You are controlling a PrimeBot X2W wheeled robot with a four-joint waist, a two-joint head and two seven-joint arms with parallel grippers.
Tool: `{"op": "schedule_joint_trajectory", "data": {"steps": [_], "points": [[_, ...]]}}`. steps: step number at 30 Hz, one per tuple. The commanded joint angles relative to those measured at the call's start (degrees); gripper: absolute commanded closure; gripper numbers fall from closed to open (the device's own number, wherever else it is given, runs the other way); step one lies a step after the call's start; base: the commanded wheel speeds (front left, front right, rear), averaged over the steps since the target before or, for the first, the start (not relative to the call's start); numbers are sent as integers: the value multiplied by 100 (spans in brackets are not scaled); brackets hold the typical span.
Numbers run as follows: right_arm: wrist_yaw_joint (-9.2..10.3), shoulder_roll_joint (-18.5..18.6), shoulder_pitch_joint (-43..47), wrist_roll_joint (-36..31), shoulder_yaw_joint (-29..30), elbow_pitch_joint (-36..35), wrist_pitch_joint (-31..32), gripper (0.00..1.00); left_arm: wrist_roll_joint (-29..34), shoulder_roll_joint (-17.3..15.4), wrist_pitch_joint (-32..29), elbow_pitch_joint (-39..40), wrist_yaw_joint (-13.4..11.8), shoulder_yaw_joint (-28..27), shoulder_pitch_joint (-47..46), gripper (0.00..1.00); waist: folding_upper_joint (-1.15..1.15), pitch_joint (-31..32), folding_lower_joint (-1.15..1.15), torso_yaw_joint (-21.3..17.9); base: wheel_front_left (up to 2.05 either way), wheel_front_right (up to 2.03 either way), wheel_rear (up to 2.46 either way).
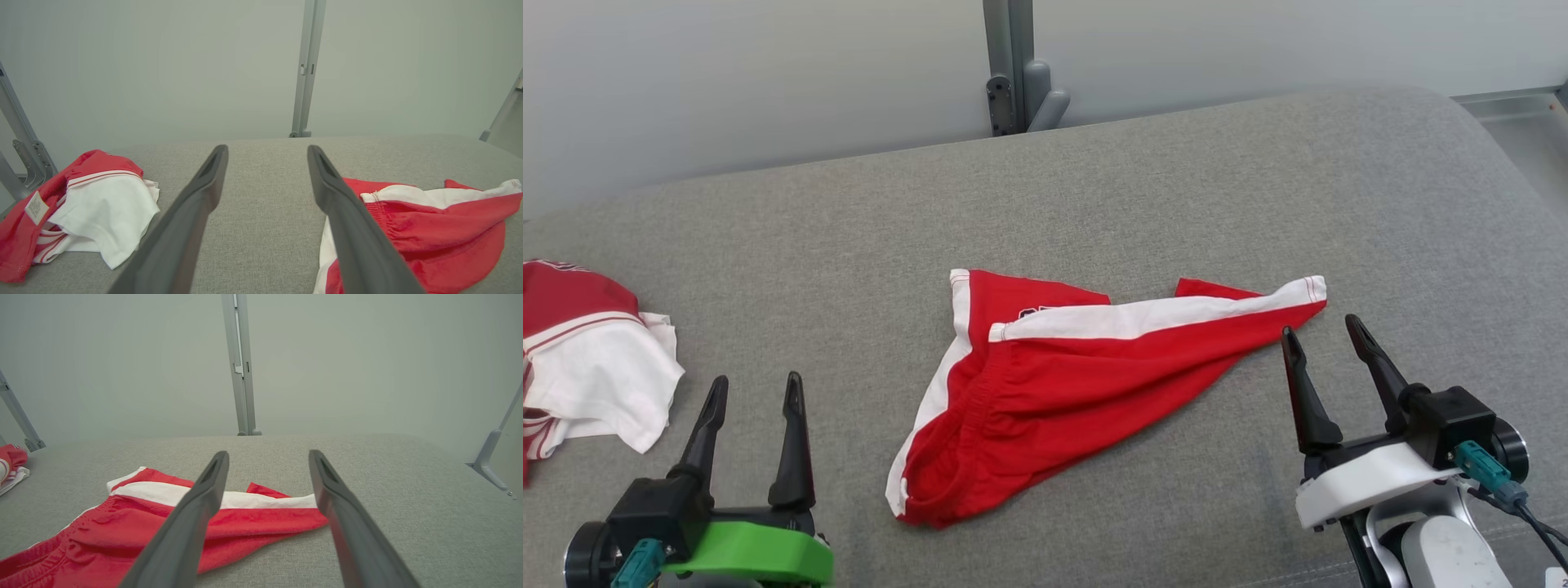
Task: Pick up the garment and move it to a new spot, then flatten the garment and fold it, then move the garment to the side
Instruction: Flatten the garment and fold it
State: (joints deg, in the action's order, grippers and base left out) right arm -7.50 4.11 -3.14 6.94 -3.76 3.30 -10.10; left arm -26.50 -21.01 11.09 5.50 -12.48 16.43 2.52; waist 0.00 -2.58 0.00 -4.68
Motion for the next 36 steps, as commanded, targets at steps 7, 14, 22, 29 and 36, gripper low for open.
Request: {"op": "schedule_joint_trajectory", "data": {"steps": [7,14,22,29,36], "points": [[2,-14,-133,-5,-12,-53,0,0,-3,99,-237,-16,357,380,-807,0,0,-266,0,8,0,0,0],[2,-41,-354,21,-152,-7,-77,0,-163,481,-1085,-633,1045,1149,-1906,0,0,-679,0,-250,0,0,0],[2,-81,-529,72,-239,228,-219,0,-690,709,-2025,-2005,1513,1404,-2616,0,0,-1037,0,-657,0,0,0],[2,-101,-659,96,-252,351,-324,0,-774,720,-2181,-2791,1605,1372,-3088,0,0,-1196,0,-807,0,0,0],[2,-111,-776,71,-158,432,-378,0,-769,713,-2235,-3090,1651,1422,-3300,100,0,-1256,0,-832,0,0,0]]}}
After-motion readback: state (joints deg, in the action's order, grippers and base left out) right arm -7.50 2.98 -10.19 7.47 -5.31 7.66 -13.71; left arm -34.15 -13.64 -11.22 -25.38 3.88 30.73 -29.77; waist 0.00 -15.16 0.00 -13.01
